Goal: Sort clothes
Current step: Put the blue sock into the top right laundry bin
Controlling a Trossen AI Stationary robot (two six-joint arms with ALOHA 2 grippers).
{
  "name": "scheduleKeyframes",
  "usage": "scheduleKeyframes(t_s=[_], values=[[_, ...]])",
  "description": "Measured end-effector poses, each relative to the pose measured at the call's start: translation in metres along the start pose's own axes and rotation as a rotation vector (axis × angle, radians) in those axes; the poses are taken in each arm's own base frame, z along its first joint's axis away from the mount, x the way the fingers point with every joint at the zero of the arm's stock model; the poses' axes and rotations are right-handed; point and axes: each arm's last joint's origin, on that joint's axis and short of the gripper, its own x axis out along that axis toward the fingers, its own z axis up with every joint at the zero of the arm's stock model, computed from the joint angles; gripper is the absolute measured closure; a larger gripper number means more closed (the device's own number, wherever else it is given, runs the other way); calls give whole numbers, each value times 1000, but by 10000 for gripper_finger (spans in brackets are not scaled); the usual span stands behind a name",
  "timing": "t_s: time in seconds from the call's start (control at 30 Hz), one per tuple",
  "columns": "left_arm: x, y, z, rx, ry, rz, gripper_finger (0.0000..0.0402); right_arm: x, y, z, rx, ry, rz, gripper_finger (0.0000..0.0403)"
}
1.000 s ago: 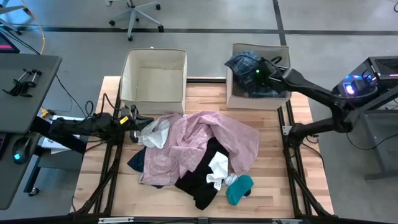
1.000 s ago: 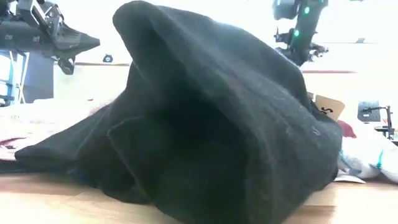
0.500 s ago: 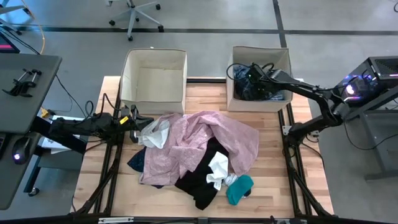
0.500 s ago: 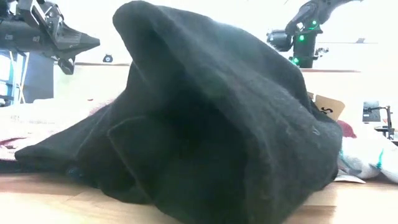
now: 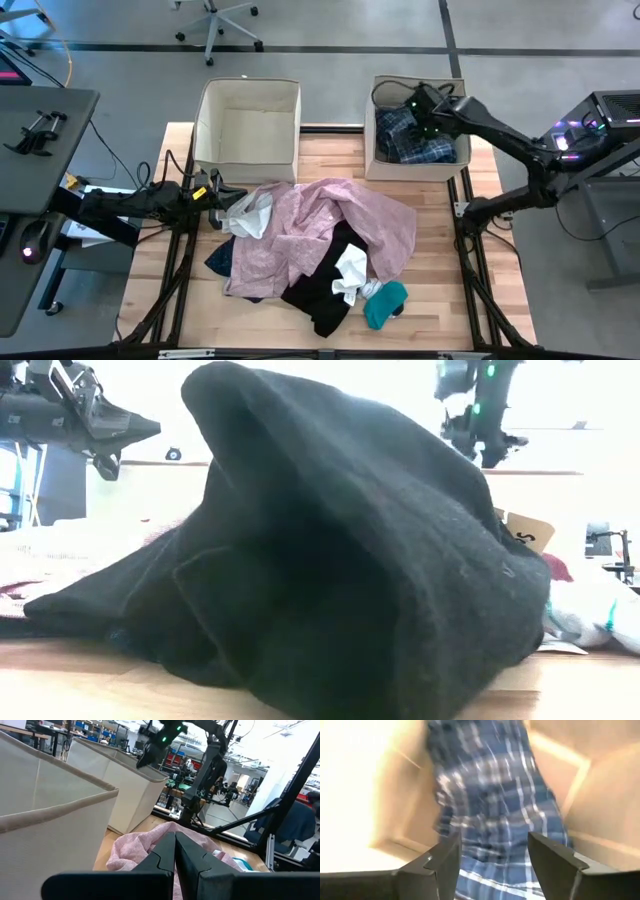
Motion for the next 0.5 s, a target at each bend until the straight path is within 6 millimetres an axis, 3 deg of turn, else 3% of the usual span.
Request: scheduleKeyframes(t_s=[0.23,0.37,0.5], values=[[0,0,0,0,0,0,402,-69,36,0,-61,-392,282,190],[0,0,0,0,0,0,402,-108,74,-20,-252,-581,464,190],[0,0,0,0,0,0,401,-126,96,-44,-357,-596,583,190]])
